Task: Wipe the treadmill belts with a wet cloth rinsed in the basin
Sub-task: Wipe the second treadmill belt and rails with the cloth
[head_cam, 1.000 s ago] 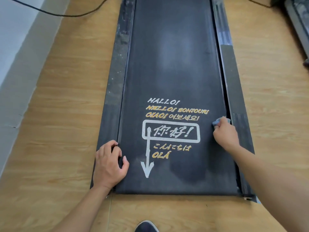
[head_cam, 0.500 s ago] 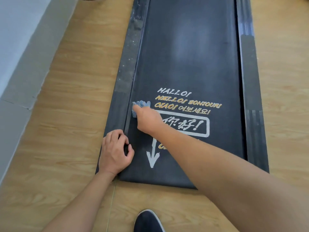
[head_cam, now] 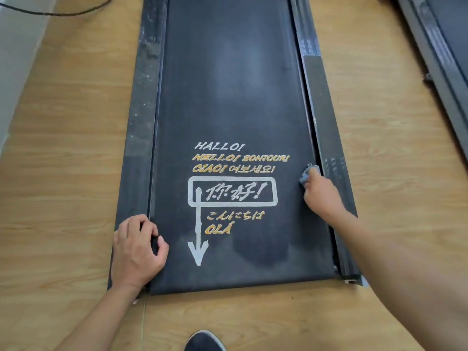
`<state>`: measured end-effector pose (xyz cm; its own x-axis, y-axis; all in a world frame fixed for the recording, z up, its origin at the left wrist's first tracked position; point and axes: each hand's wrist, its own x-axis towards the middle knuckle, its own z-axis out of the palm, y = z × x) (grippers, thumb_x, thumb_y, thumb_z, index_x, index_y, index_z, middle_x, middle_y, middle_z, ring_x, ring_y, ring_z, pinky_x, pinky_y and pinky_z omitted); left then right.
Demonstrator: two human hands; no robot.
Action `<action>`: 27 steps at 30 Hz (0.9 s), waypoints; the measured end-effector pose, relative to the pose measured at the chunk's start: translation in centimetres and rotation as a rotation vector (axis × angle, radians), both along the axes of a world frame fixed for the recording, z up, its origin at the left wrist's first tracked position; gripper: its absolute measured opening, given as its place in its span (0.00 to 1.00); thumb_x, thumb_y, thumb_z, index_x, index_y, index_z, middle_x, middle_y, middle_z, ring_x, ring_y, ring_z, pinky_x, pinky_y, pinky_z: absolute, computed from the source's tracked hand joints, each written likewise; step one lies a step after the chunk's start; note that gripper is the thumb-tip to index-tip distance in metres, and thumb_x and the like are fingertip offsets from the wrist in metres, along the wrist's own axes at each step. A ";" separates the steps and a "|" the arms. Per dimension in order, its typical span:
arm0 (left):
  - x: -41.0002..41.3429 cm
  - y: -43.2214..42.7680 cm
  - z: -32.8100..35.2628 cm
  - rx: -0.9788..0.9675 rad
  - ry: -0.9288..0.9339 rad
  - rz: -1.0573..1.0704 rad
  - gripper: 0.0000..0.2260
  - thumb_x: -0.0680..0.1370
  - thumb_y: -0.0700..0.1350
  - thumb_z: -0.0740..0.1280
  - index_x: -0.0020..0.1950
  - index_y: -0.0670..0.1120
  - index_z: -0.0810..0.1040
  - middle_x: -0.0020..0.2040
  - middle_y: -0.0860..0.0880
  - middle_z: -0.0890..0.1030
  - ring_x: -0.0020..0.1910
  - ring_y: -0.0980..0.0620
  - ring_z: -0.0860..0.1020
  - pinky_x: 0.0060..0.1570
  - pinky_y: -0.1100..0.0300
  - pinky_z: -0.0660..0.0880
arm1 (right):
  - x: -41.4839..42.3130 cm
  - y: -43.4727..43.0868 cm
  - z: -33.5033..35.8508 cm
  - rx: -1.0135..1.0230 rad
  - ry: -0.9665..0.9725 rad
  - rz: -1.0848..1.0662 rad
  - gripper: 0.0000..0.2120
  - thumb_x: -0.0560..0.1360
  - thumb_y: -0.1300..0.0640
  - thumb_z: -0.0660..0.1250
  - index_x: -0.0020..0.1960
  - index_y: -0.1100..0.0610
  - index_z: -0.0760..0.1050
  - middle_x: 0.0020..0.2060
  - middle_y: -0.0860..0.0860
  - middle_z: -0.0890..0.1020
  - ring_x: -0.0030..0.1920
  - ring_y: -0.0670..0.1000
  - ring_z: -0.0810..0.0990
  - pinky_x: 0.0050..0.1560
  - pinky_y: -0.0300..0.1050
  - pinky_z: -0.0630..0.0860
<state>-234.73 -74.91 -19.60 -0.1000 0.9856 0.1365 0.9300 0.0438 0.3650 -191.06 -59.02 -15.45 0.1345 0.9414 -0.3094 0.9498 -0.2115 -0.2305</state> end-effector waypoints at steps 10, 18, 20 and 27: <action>-0.2 0.0 -0.2 0.033 0.038 -0.006 0.06 0.72 0.46 0.67 0.44 0.44 0.73 0.49 0.46 0.73 0.53 0.41 0.74 0.56 0.46 0.68 | -32.2 -1.8 -0.6 -0.019 0.250 0.536 0.11 0.75 0.64 0.62 0.57 0.57 0.67 0.48 0.55 0.80 0.43 0.61 0.79 0.37 0.50 0.69; -0.3 -0.4 -0.3 0.034 0.030 0.016 0.06 0.72 0.45 0.66 0.42 0.46 0.70 0.43 0.50 0.68 0.43 0.44 0.68 0.46 0.48 0.65 | -24.7 -1.1 0.3 -0.047 0.135 0.543 0.29 0.75 0.64 0.64 0.74 0.53 0.64 0.58 0.57 0.80 0.54 0.63 0.81 0.43 0.50 0.70; -0.3 -0.3 -0.3 0.032 0.025 0.013 0.05 0.72 0.45 0.65 0.42 0.46 0.69 0.42 0.50 0.68 0.43 0.44 0.68 0.46 0.48 0.65 | -17.4 -0.9 0.6 -0.057 0.098 0.413 0.28 0.74 0.66 0.60 0.72 0.51 0.65 0.59 0.56 0.79 0.51 0.64 0.80 0.43 0.50 0.71; -0.2 0.0 -0.1 0.022 0.027 0.002 0.05 0.72 0.45 0.65 0.41 0.47 0.69 0.41 0.51 0.68 0.42 0.45 0.68 0.46 0.48 0.66 | 2.4 -2.8 1.5 -0.129 -0.133 -0.005 0.08 0.76 0.64 0.59 0.52 0.56 0.63 0.45 0.63 0.80 0.41 0.64 0.75 0.40 0.54 0.69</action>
<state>-234.88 -74.91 -19.73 -0.0978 0.9821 0.1608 0.9394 0.0377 0.3408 -188.67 -61.85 -13.95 0.1869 0.8944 -0.4064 0.9690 -0.2358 -0.0734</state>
